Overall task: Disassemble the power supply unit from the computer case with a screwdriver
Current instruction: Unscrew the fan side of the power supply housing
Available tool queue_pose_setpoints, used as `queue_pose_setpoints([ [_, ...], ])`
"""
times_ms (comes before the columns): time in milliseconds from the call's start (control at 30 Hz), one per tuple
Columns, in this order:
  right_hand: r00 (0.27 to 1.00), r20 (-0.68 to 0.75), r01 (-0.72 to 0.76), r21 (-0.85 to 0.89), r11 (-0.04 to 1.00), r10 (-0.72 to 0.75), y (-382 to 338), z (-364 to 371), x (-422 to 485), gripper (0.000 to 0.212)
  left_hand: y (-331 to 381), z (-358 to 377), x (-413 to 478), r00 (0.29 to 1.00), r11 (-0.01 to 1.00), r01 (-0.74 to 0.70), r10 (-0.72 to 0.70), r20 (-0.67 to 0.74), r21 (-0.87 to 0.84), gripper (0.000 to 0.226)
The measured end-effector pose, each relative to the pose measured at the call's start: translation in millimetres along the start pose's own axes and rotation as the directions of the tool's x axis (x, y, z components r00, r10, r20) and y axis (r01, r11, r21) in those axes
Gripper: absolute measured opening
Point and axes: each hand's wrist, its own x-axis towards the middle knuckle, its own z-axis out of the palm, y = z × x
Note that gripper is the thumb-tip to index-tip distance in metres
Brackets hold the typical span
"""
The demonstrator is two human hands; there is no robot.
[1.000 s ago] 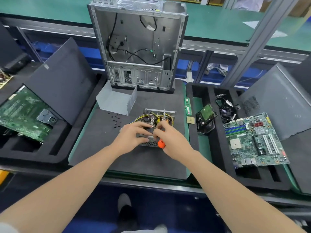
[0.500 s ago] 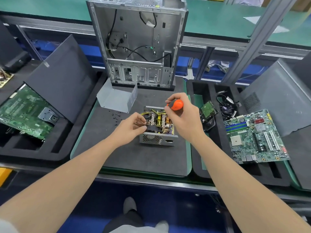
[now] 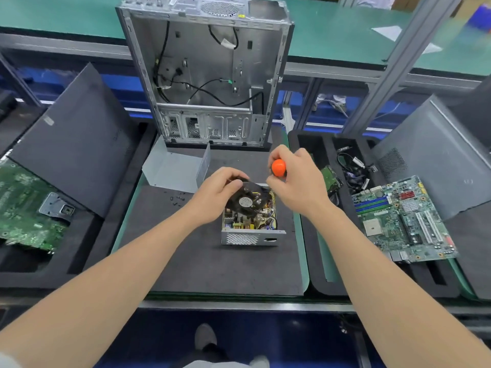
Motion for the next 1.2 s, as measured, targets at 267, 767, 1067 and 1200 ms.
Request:
queue_pose_setpoints([
  [267,0.984,0.157,-0.077,-0.006,0.997,0.077,25,12,-2,0.019,17,16,16,0.995,0.996,0.047,-0.053,-0.088,-0.071,0.021],
  [767,0.655,0.576,-0.405,-0.278,0.871,0.489,69,44,-24,0.047,5,49,41,0.935,0.961,0.221,-0.161,-0.316,0.164,0.027],
  [1067,0.583,0.608,-0.509,-0.242,0.826,0.538,68,61,-22,0.031,-6,51,21,0.998,0.839,0.05,-0.018,-0.064,0.541,0.054],
  [1200,0.545,0.626,-0.547,-0.239,0.802,0.558,65,63,-20,0.023,-5,53,6,0.966,0.714,-0.256,0.161,0.203,0.652,0.061],
])
